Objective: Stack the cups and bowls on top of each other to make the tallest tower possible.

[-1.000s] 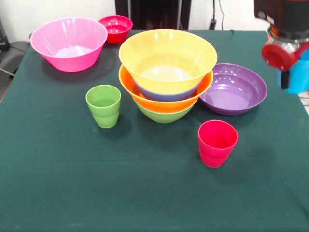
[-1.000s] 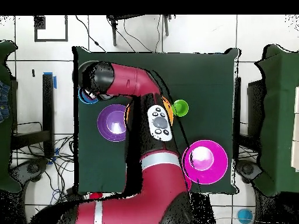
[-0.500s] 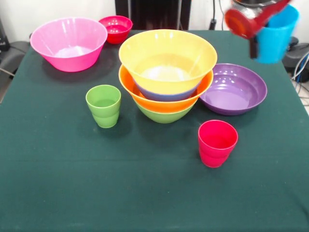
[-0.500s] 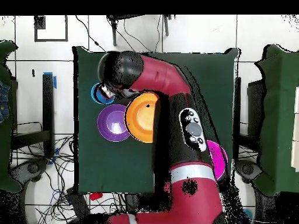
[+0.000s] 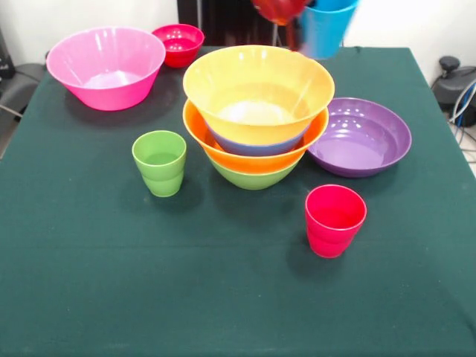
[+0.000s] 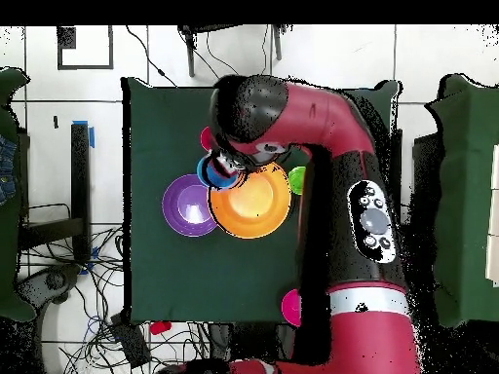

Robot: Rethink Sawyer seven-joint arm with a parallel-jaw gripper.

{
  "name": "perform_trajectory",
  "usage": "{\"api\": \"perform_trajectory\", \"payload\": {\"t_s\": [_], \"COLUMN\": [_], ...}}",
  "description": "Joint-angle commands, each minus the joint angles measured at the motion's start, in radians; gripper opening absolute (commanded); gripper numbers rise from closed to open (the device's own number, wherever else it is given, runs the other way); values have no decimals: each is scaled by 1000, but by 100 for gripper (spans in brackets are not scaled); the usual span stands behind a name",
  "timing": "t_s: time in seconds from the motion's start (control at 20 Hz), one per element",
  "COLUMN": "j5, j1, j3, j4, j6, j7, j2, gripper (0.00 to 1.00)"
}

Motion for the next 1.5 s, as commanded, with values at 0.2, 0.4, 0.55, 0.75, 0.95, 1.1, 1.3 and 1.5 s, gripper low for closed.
{"api": "perform_trajectory", "payload": {"t_s": [0.2,0.4,0.55,0.75,0.95,1.1,1.3,1.5], "j5": [-190,-220,-230,-261,-299,-319,-347,-372], "j1": [-52,-67,-83,-101,-118,-126,-138,-143], "j3": [148,172,197,218,233,242,260,272], "j4": [-44,-54,-63,-59,-48,-38,-30,-25], "j6": [63,44,11,-10,-4,11,16,27], "j7": [-310,-306,-308,-313,-323,-320,-313,-310], "j2": [61,74,95,113,126,131,134,132], "gripper": [0,0,0,0,0,0,0,0]}}
